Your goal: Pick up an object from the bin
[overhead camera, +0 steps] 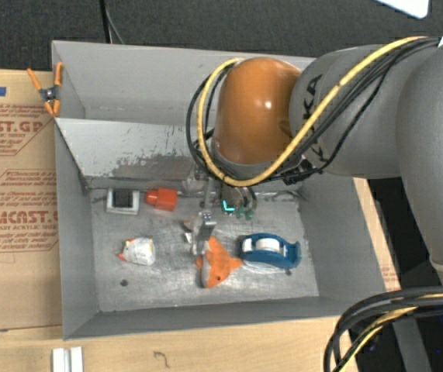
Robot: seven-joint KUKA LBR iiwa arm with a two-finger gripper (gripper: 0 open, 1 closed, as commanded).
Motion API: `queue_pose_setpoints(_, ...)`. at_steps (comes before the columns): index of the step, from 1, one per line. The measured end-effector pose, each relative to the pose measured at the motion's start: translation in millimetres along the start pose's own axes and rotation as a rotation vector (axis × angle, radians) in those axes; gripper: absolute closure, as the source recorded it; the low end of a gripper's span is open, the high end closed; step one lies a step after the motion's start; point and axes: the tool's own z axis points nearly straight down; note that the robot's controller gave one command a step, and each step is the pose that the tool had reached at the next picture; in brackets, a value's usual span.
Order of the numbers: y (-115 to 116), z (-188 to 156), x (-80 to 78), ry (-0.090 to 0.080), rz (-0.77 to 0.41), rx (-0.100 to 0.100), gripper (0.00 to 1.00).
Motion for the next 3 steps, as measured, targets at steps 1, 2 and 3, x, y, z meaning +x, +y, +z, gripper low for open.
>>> queue_pose_setpoints(1, -0.4, -4.0, -1.8, -0.007, 0.001, -0.001, 0.00)
queue_pose_setpoints(2, -35.7, 62.5, 28.4, -0.011, -0.079, 0.000, 0.00)
queue_pose_setpoints(3, -52.1, 62.3, 24.9, -0.007, 0.203, -0.001, 1.00)
